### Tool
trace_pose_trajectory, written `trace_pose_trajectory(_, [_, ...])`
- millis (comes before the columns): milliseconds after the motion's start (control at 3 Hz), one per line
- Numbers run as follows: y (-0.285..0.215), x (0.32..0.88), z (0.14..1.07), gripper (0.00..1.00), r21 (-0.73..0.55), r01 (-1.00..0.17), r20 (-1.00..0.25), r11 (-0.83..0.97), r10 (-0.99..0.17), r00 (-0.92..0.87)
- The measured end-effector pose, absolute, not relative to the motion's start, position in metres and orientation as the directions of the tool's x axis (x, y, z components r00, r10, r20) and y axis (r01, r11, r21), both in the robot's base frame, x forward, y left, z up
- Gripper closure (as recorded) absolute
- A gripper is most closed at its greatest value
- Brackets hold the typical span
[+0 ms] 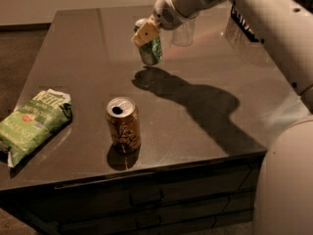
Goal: Knock green can over
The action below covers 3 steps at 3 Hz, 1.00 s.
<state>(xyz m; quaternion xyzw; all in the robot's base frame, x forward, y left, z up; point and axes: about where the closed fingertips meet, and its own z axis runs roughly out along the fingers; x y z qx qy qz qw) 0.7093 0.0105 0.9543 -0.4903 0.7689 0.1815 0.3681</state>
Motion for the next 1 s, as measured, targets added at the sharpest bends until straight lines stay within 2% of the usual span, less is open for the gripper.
trace_pose_trajectory(333, [-0.027, 0.688, 0.953, 1.0, -0.119, -0.896, -0.6, 0.427, -0.75, -0.278])
trace_pose_trajectory(667, [-0.064, 0.665, 0.935, 1.0, -0.113, -0.916, -0.425, 0.386, -0.852, -0.306])
trace_pose_trajectory(1000, [-0.094, 0.644, 0.915, 0.82, -0.071, -0.939, -0.268, 0.338, -0.913, -0.308])
